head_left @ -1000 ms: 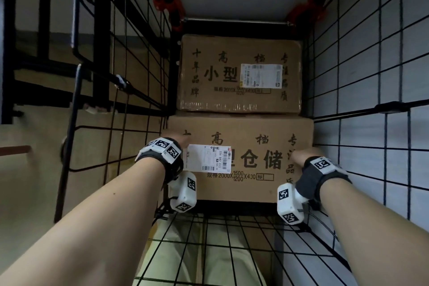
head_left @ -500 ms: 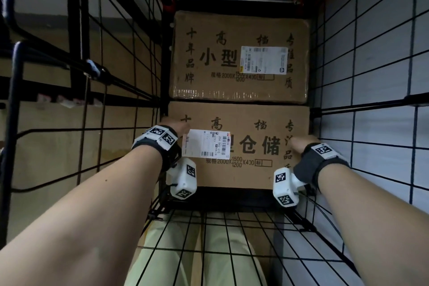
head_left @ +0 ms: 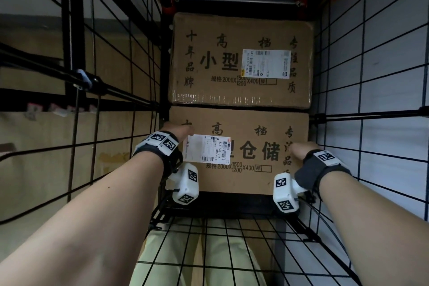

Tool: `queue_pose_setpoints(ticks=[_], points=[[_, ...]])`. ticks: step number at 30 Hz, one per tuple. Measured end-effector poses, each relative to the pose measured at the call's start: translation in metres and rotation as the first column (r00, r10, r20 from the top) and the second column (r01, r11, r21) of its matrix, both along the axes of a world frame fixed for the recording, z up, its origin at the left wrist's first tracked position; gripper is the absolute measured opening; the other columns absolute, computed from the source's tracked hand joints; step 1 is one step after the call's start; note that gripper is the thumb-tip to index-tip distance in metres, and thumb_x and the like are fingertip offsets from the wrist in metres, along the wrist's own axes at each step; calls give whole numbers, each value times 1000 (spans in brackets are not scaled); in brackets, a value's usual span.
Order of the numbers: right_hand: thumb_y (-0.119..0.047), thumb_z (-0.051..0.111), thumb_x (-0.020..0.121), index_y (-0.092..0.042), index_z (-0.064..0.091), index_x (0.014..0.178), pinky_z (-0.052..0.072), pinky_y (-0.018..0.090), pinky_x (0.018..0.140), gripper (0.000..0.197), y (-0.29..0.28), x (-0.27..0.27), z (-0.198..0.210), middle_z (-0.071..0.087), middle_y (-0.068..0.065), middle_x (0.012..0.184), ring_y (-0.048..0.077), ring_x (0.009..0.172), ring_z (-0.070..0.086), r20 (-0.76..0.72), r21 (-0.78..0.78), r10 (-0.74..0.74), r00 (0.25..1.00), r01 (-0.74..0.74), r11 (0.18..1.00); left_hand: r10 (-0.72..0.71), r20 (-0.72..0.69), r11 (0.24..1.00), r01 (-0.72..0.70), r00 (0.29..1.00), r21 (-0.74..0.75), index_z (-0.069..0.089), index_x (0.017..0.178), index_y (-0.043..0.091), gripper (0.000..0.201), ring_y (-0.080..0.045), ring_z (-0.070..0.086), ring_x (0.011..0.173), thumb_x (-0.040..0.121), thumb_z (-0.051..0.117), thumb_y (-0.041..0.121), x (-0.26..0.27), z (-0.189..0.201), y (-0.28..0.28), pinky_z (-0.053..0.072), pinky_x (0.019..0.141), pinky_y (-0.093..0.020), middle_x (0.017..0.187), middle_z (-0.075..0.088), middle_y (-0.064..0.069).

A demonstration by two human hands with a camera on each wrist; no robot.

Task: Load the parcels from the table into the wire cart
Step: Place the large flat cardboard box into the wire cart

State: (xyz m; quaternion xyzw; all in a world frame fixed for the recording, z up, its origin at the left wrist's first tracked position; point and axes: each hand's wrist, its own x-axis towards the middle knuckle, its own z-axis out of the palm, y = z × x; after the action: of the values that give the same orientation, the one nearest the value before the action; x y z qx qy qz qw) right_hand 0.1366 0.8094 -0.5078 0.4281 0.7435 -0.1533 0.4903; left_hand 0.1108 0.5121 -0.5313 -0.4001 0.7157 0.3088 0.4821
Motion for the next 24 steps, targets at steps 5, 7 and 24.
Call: queue_pose_setpoints(ticks=[5,7,24], points=[[-12,40,99,10,45,132,38,37,104,40,-1,-1,3,49,25,136,35,125,48,-22,19,-48,999,49,999,70,-44,998,-70,997,-5,49,122,4,56,-24,57,86,74,66,28,2,5,2,48,76,-30,99,60,-9],[-12,46,97,6,46,134,40,36,101,41,-2,-3,8,49,22,137,35,126,48,-66,16,-35,997,36,999,76,-73,995,-80,994,-51,36,139,7,77,-30,58,104,73,66,32,3,11,4,49,86,-35,124,56,-13],[-18,47,90,-17,39,143,42,37,104,54,-64,-56,214,43,13,144,33,128,45,-430,59,354,831,-365,929,-436,-416,899,370,798,-232,36,143,15,60,-34,49,121,89,54,30,-62,230,26,44,101,-42,142,40,-16]])
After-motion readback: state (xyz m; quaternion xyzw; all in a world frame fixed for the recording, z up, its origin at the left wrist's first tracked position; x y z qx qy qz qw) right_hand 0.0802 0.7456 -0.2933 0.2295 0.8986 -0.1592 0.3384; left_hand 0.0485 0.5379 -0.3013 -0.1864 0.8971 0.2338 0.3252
